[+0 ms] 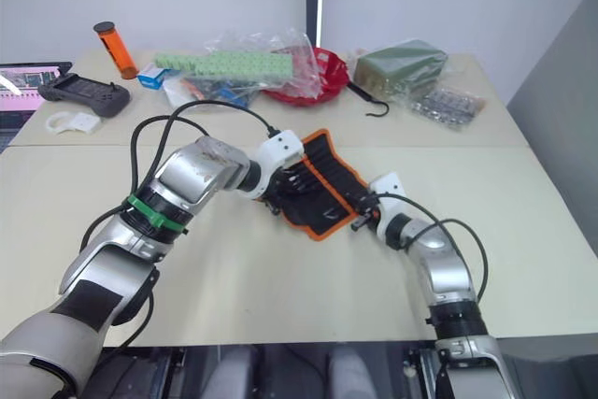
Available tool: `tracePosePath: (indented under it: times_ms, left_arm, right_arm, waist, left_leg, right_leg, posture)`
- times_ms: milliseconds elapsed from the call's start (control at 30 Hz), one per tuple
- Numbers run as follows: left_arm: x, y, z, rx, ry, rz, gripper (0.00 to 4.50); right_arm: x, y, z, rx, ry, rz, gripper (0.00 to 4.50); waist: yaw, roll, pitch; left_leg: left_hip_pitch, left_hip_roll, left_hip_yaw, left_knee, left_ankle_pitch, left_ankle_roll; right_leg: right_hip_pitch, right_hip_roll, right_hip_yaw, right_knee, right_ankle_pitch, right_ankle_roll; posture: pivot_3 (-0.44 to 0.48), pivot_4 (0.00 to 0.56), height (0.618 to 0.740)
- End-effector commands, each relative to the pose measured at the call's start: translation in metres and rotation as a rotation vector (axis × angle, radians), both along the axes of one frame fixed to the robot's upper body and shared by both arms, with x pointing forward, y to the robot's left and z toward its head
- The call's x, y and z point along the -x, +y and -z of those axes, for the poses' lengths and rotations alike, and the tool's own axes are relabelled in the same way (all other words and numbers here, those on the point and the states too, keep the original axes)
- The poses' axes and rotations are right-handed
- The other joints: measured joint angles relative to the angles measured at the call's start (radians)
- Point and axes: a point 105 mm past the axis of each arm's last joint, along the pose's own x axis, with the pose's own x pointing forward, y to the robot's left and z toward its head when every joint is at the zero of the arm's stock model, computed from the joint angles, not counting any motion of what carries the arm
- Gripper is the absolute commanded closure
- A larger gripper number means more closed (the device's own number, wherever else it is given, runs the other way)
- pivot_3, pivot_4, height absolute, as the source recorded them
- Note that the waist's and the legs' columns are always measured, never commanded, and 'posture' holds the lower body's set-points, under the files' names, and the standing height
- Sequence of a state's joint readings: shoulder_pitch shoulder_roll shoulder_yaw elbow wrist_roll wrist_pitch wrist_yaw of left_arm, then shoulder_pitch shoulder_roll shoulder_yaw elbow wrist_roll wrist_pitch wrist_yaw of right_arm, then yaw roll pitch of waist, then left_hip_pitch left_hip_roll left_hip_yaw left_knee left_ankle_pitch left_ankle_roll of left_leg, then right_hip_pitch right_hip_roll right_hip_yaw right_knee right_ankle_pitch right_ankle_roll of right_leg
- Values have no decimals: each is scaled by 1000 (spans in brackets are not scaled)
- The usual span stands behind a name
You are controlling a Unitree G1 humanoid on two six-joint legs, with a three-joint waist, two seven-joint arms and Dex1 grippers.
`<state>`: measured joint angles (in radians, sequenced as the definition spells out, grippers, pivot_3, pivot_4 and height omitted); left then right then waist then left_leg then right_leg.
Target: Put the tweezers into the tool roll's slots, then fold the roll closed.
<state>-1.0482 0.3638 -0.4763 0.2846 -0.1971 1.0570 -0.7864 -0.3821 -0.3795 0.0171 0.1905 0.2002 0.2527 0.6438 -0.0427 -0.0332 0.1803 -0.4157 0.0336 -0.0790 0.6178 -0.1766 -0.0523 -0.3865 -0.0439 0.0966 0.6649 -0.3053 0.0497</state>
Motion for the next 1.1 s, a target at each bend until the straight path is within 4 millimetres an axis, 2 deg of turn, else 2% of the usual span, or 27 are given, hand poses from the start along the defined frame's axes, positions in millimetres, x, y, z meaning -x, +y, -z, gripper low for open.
tracePosePath:
  times_ms: [33, 367, 467, 533, 667, 1100]
  left_arm:
    - [-6, -4, -4, 17, -48, 3, 4493]
    - [-9, -24, -1, 65, -75, 41, 4493]
    - [-17, -26, 8, 63, -114, 2, 4493]
    - [-20, -29, 10, 95, -168, 16, 4493]
    - [-21, -37, 9, 167, -143, 34, 4493]
    - [-31, -59, 13, 129, -229, 96, 4493]
  right_arm:
    - [2, -2, 7, 11, 32, 3, 4500]
    - [5, 1, 10, 8, 40, -1, 4500]
    - [4, 1, 10, 14, 38, 0, 4500]
    - [4, 2, 9, 17, 36, -2, 4500]
    - [4, 2, 9, 16, 35, -2, 4500]
    - [7, 4, 10, 8, 38, -2, 4500]
  waist:
    - [0, 0, 0]
    - [2, 0, 0]
    - [2, 0, 0]
    - [3, 0, 0]
    - [3, 0, 0]
    - [4, 0, 0]
  left_leg:
    - [0, 0, 0, 0, 0, 0]
    - [0, 0, 0, 1, 0, 0]
    - [0, 0, 0, 1, 0, 0]
    - [0, 0, 0, 1, 0, 0]
    - [0, 0, 0, 2, 0, 0]
    - [-1, -1, 0, 4, 0, 0]
  right_leg:
    - [0, 0, 0, 0, 0, 0]
    - [1, 0, 0, 0, 0, 0]
    - [1, 0, 0, 0, 0, 0]
    - [1, 0, 0, 0, 0, 0]
    - [1, 0, 0, 1, 0, 0]
    - [1, 0, 0, 1, 0, 0]
  posture:
    - [0, 150, 740]
    - [0, 150, 740]
    - [0, 150, 740]
    - [0, 150, 740]
    - [0, 150, 740]
    - [0, 150, 740]
